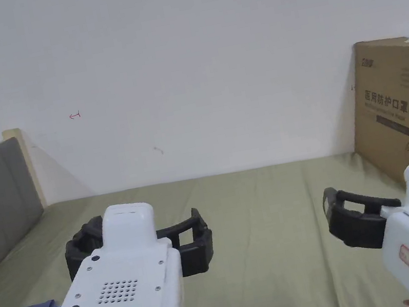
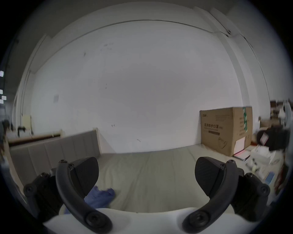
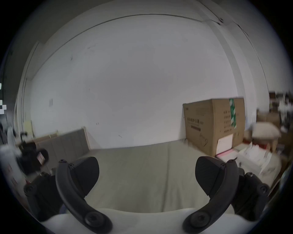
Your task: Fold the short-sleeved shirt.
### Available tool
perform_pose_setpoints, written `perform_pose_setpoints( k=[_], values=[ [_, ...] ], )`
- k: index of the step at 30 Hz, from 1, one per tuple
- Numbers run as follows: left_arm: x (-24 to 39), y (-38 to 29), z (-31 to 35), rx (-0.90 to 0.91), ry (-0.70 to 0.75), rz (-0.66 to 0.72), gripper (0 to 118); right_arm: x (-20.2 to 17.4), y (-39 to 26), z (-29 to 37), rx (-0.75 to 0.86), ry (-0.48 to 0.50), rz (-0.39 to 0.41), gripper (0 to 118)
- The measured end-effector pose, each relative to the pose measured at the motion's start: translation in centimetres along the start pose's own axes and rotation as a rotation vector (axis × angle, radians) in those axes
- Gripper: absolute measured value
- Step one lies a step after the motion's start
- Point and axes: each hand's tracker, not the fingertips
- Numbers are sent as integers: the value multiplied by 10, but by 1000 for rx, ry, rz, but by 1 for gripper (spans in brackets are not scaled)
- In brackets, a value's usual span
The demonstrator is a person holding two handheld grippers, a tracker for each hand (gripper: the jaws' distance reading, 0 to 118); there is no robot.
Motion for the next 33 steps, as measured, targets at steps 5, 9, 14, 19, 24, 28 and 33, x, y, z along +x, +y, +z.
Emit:
perform_pose_setpoints(
  k=[5, 9, 14, 19, 24, 28, 33],
  values=[
    [33, -1, 4, 144, 130, -453, 118, 55, -19, -8, -95, 154, -856, 118],
    [72, -29, 9, 264, 236, -1090, 118, 87, -75, -14, -252, 38, -1325, 118],
    [68, -47, 15, 228, 192, -1026, 118, 88, -79, -6, -195, 19, -1088, 118],
    [18, 34, 22, 65, 130, -300, 118, 89, -30, -6, -56, 19, -862, 118],
    [-35, -2, -2, 52, 96, 143, 118, 48, 5, 7, 64, -68, -289, 118],
    [-46, -15, 0, 37, 115, 236, 118, 13, 2, 8, 89, -118, 140, 118],
    [-32, -18, 14, 4, 101, 160, 118, -9, -17, 9, 67, -121, 282, 118]
  ],
)
